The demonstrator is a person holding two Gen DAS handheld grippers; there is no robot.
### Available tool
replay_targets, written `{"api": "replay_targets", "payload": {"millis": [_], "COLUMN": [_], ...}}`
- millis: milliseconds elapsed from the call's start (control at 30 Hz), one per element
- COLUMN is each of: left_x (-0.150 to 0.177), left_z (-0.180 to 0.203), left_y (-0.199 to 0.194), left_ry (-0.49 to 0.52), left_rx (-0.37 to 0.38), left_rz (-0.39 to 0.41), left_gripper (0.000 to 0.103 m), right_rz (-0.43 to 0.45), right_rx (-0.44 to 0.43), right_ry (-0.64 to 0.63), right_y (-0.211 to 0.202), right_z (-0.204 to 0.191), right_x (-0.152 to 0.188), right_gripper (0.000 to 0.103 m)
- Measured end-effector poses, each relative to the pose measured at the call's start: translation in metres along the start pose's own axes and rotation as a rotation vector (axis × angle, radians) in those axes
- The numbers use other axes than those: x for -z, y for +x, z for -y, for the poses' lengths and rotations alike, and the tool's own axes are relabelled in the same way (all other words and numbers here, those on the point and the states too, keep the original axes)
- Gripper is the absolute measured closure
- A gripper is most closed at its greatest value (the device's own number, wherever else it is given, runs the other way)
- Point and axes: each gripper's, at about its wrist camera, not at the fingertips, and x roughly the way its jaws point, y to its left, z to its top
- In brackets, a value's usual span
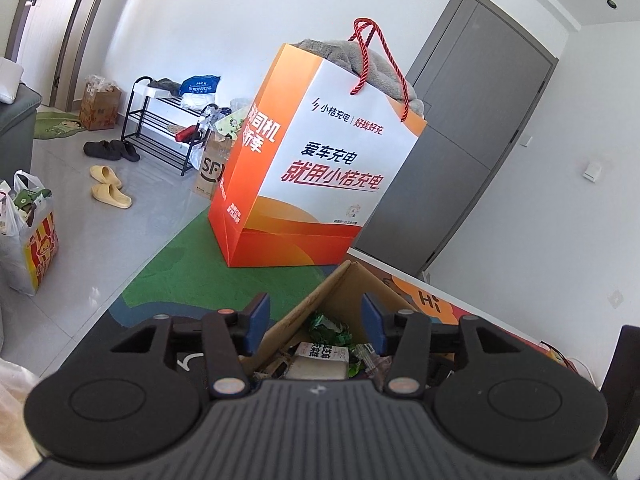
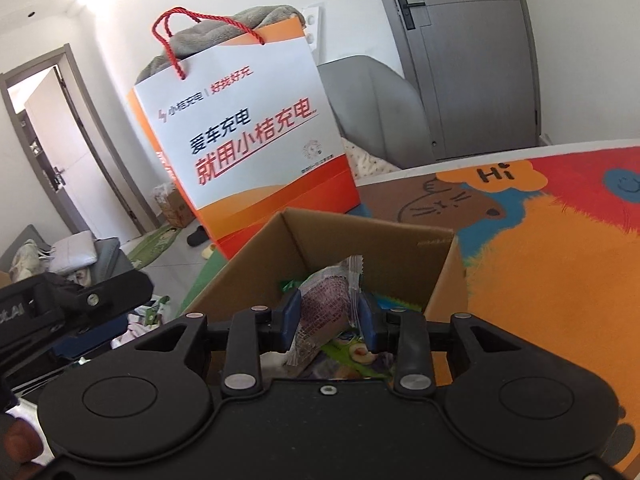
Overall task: Organize snacks
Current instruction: 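Lower both packets into the box and open both tools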
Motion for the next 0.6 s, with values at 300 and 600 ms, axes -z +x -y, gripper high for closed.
{"api": "replay_targets", "payload": {"millis": [300,600], "left_x": [-0.002,0.001], "left_z": [-0.001,0.005], "left_y": [0.006,0.002], "left_ry": [-0.007,0.002], "left_rx": [-0.007,-0.013], "left_rz": [-0.005,-0.001], "left_gripper": [0.052,0.045], "right_rz": [0.042,0.073], "right_rx": [0.036,0.015], "right_ry": [0.020,0.029], "right_y": [-0.001,-0.021], "right_z": [0.007,0.010], "right_x": [-0.013,-0.014], "right_gripper": [0.059,0.050]}}
